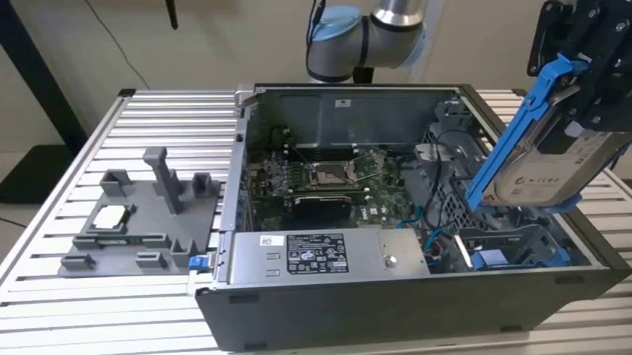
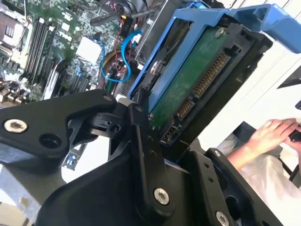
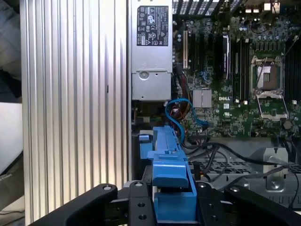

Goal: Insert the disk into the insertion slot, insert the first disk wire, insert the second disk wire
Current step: 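Insert the disk into the insertion slot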

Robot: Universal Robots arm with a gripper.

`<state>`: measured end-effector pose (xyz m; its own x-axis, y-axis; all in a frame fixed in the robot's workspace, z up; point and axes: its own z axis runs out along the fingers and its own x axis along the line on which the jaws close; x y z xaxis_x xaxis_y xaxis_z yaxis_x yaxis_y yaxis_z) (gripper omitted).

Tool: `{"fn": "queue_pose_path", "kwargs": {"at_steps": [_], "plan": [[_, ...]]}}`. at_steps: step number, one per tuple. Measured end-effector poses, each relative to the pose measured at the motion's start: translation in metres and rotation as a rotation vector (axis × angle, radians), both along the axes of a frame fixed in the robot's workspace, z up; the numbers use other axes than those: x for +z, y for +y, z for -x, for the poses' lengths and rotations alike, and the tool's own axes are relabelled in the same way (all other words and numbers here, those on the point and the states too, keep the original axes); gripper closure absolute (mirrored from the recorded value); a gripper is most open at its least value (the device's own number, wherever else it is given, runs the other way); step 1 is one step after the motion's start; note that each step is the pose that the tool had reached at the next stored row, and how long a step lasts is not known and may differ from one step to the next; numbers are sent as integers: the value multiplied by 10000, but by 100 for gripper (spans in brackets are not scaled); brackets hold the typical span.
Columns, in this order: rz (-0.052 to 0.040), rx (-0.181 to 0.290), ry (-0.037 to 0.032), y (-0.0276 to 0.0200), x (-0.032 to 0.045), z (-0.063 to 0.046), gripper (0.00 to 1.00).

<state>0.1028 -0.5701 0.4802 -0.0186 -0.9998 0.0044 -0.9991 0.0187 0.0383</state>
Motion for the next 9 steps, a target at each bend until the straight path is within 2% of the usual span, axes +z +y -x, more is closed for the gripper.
{"fn": "queue_pose_path", "kwargs": {"at_steps": [3, 9], "plan": [[0, -1, -35, 21, -38, -5, 67], [0, 0, -72, 29, -97, -28, 67]]}}
